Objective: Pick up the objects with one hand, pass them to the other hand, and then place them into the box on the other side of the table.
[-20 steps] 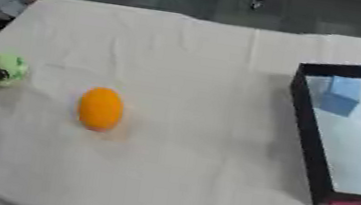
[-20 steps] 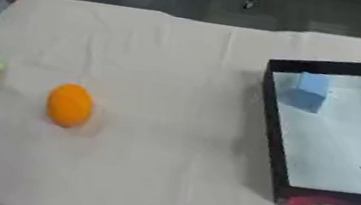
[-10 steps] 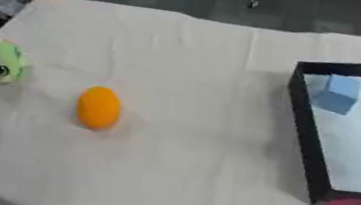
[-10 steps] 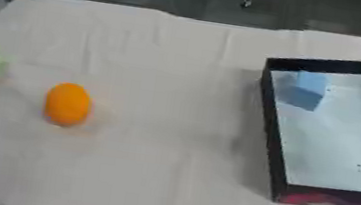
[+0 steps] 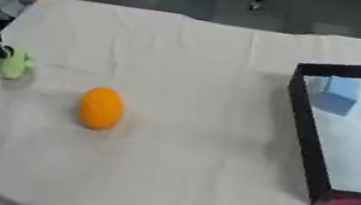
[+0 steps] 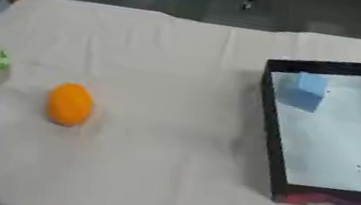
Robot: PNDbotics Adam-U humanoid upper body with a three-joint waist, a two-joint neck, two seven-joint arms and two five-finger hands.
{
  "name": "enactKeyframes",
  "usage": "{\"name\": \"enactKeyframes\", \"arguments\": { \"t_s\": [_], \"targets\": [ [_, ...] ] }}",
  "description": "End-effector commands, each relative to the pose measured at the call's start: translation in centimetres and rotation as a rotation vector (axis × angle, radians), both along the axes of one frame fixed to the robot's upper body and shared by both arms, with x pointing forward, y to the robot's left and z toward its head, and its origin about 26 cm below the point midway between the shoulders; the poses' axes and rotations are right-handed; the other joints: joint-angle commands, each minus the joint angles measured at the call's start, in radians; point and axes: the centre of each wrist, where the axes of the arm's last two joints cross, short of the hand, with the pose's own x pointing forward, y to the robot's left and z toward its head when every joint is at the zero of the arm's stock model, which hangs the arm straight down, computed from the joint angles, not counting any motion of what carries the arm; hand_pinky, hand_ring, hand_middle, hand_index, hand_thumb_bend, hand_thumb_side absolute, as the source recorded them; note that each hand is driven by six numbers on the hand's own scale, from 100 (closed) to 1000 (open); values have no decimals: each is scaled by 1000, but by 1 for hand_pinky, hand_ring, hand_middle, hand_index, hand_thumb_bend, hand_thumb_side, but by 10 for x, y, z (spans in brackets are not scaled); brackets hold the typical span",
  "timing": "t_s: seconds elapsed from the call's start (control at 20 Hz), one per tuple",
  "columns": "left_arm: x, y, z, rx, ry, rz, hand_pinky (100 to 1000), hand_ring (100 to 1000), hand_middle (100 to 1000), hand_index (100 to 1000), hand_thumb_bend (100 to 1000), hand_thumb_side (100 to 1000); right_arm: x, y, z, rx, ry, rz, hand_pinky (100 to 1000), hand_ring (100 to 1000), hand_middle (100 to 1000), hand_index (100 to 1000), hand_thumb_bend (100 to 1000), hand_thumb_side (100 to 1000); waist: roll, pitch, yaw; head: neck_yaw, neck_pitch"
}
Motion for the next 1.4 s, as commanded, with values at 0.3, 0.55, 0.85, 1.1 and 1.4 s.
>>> {"name": "enactKeyframes", "arguments": {
  "t_s": [0.3,0.55,0.85,1.1,1.4],
  "targets": [
    [-15,-7,30,39,-52,-42,839,770,745,834,553,100,-5,2,15,-12,-30,18,985,1000,995,967,584,292,-5,-50,7,-4,-4],
    [-5,9,20,-31,7,77,902,845,809,900,900,264,-5,3,15,-11,-30,24,985,1000,995,967,583,292,-8,-47,4,0,-8],
    [10,26,7,-115,42,238,905,845,810,912,940,309,-5,4,14,-16,-33,24,985,1000,996,968,583,294,-9,-37,0,9,-18],
    [16,40,-8,-143,43,275,902,843,798,893,923,314,-6,4,14,-22,-35,20,985,1000,996,968,583,295,-10,-29,-2,13,-22],
    [18,49,-24,-171,26,337,898,841,790,884,913,312,-6,4,12,-31,-36,14,986,1000,996,969,585,296,-9,-20,-6,20,-22]
  ]
}}
